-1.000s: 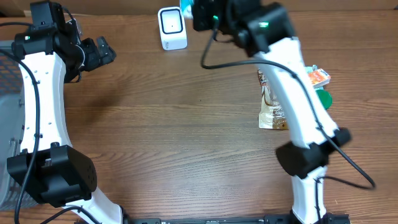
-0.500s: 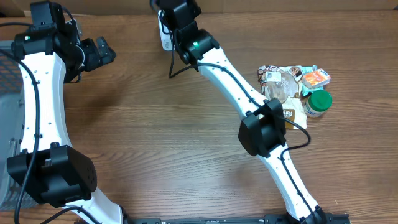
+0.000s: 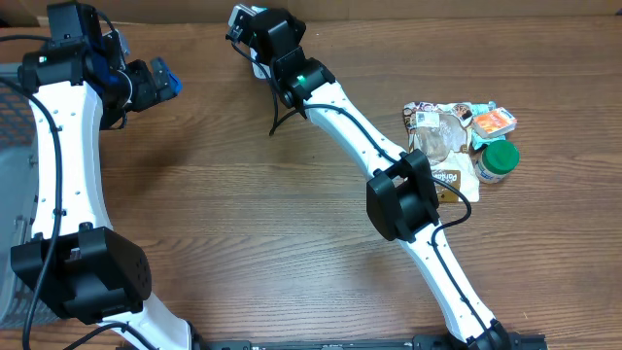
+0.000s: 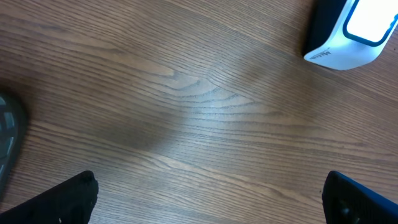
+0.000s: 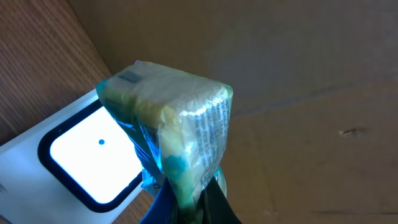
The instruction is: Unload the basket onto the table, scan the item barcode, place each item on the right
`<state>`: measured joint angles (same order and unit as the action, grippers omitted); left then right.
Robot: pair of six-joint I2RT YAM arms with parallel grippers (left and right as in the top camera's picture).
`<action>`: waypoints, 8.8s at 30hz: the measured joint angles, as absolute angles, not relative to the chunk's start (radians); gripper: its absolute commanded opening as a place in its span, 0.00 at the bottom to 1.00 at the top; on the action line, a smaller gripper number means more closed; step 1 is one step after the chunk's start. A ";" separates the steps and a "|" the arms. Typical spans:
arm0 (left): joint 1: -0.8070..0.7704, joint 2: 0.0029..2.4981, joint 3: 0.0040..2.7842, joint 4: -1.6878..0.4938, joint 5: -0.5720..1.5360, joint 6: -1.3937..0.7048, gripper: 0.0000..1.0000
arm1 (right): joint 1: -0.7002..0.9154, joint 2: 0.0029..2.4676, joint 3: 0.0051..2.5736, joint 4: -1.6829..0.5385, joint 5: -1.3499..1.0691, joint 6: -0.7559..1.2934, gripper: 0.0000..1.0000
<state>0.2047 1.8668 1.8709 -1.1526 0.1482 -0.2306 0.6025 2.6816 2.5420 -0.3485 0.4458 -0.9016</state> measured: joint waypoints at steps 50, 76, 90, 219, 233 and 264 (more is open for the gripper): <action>0.205 1.867 1.871 -1.153 0.148 -0.231 1.00 | 0.002 2.099 2.096 -1.563 0.155 0.361 0.07; 0.205 1.867 1.871 -1.152 0.148 -0.231 1.00 | 0.250 1.692 2.173 -1.669 -0.064 0.189 1.00; 0.205 1.867 1.871 -1.153 0.148 -0.231 1.00 | 0.335 1.378 2.188 -1.696 -0.299 0.200 1.00; 0.022 0.134 0.078 0.156 0.022 0.233 1.00 | 0.098 0.012 0.019 -0.090 -0.026 0.026 1.00; 0.028 0.016 0.009 -0.076 0.022 0.292 1.00 | 0.098 0.012 0.019 -0.090 -0.025 0.026 1.00; 0.028 0.016 0.009 -0.076 0.022 0.292 0.99 | 0.098 0.012 0.019 -0.090 -0.025 0.026 1.00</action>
